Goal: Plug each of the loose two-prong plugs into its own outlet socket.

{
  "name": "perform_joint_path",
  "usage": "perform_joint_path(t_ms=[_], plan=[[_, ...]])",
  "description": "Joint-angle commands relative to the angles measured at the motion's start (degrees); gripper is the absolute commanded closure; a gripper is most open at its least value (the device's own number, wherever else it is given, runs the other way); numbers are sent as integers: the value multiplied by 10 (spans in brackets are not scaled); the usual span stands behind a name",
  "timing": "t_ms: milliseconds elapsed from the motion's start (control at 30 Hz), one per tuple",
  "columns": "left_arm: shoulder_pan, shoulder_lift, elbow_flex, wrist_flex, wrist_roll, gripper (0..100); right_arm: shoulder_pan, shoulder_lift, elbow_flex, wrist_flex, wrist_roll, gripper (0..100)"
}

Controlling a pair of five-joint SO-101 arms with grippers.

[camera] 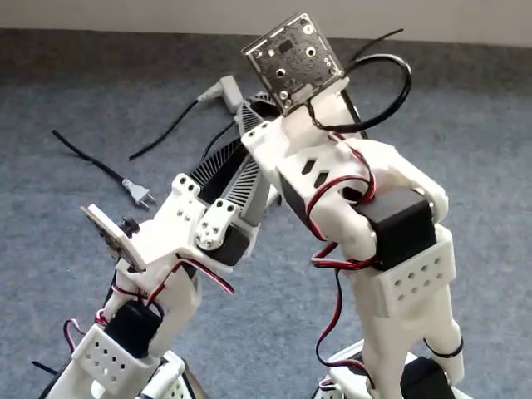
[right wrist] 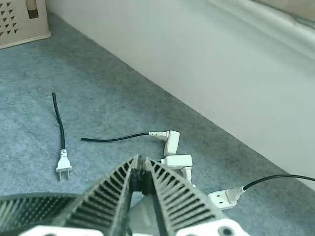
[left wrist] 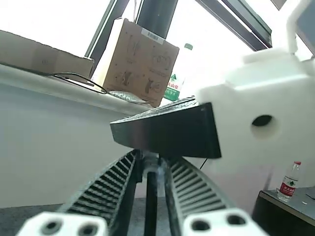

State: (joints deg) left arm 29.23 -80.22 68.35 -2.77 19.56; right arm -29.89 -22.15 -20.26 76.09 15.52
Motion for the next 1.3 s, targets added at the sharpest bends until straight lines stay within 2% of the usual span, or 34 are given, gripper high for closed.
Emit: perform_joint_path(t_ms=[0,200,433,567,733,833,1000,1100,1267], plan=[[3,-27,-12,-11,2,994,24,3,-2,-8,8,991],[3,-11,-12,-12,1,994,-3,3,-67,-3,7,991],[-1,177,-49,-54,1,994,-42,4,-211,65,7,991],[-21,278,-90,-59,4,994,-36,4,-256,101,7,991],[-65,347,-137,-43,4,994,42,4,-263,144,7,991],[-101,371,-194,56,2,994,116,7,-262,173,4,991],[-138,430,-364,300,-11,994,200,10,-262,242,4,991],[-136,480,-474,414,-69,994,247,4,-236,251,4,991],[-126,578,-648,578,-158,994,317,4,-106,249,3,991]])
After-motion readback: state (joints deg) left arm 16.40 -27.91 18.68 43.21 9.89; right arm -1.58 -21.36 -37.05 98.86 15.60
